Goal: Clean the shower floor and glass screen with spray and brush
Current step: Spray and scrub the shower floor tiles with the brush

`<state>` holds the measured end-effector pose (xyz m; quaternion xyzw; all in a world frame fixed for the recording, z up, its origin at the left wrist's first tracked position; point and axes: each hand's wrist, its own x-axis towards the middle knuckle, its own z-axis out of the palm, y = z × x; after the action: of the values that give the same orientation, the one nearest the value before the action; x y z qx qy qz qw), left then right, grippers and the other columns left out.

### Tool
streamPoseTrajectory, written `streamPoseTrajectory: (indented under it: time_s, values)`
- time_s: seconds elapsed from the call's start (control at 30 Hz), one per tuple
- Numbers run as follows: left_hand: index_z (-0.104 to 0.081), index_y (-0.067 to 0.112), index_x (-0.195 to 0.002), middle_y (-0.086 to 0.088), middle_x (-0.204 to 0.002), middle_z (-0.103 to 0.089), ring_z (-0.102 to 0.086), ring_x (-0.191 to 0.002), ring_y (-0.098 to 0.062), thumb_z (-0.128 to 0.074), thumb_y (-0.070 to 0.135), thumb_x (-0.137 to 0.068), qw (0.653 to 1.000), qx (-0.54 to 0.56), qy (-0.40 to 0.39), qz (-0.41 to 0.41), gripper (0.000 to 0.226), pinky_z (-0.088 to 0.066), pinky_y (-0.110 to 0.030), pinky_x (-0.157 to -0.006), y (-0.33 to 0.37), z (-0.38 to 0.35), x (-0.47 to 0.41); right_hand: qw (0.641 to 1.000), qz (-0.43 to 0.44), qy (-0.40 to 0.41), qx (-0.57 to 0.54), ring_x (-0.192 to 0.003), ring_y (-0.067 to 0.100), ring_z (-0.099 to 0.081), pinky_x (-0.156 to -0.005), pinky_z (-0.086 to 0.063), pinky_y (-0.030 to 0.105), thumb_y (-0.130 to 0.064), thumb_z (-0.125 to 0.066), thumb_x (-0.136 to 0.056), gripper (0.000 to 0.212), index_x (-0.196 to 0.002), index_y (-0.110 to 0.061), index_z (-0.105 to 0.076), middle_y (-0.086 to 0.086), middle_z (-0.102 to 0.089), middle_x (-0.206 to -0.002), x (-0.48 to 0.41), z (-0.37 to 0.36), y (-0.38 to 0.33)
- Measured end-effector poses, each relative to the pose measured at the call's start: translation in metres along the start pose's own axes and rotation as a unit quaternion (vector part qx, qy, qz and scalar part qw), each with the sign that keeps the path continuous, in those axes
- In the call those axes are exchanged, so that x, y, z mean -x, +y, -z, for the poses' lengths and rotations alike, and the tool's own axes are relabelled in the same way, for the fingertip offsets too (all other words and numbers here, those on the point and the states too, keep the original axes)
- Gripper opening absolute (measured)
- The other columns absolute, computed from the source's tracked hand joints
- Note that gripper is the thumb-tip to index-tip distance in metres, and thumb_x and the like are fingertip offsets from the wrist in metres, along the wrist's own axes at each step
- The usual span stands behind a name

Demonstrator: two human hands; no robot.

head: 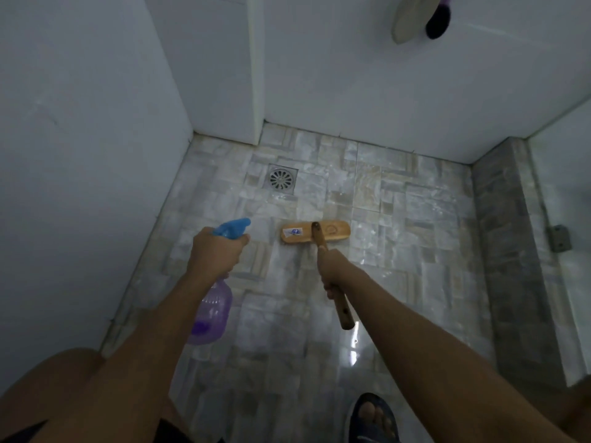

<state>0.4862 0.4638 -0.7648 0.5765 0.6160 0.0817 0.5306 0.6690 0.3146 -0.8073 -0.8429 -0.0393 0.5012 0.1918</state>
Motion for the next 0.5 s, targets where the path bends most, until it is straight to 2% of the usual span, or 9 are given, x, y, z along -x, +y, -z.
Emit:
streamPoseTrajectory:
  time_s: [0.1, 0.2, 0.37, 0.5]
  values:
    - [-0.063, 0.005, -0.108, -0.007, -0.070, -0.067, -0.057, -0.049, -0.017, -0.079, 0.035, -0.080, 1.000, 0.021, 0.011, 0.015, 0.044, -0.045, -0.025, -0.042, 0.008, 0.004, -0.004, 1.000, -0.006, -0.003, 0.016, -0.056, 0.025, -0.052, -0.047, -0.050, 0.033, -0.049, -0.028, -0.106, 0.053, -0.131, -0.006, -0.047, 0.016, -0.055, -0.083, 0.000, -0.001, 0.001]
    - [-0.066, 0.006, -0.105, -0.007, -0.077, -0.073, -0.059, -0.052, -0.016, -0.075, 0.037, -0.084, 1.000, 0.003, 0.013, 0.008, 0.038, -0.048, -0.026, -0.044, 0.009, 0.005, -0.005, 0.999, -0.006, 0.003, 0.032, -0.056, 0.024, -0.052, -0.048, -0.050, 0.033, -0.053, -0.027, -0.105, 0.055, -0.130, -0.007, -0.046, 0.016, -0.056, -0.081, -0.002, 0.001, 0.004]
    - [-0.067, 0.008, -0.103, -0.007, -0.075, -0.071, -0.062, -0.055, -0.018, -0.078, 0.047, -0.077, 1.000, 0.005, 0.023, 0.008, 0.048, -0.047, -0.025, -0.045, 0.009, 0.005, -0.001, 0.999, -0.004, 0.002, 0.042, -0.058, 0.026, -0.053, -0.048, -0.051, 0.035, -0.043, -0.029, -0.108, 0.047, -0.130, -0.006, -0.046, 0.017, -0.056, -0.084, 0.004, 0.000, -0.005]
    - [-0.066, 0.007, -0.101, -0.007, -0.072, -0.069, -0.059, -0.054, -0.019, -0.078, 0.036, -0.080, 0.998, 0.033, 0.050, 0.014, 0.037, -0.047, -0.027, -0.046, 0.012, 0.015, -0.002, 0.998, 0.001, -0.005, 0.060, -0.058, 0.024, -0.053, -0.049, -0.050, 0.034, -0.043, -0.029, -0.107, 0.045, -0.130, -0.008, -0.046, 0.016, -0.057, -0.086, 0.014, 0.000, -0.002]
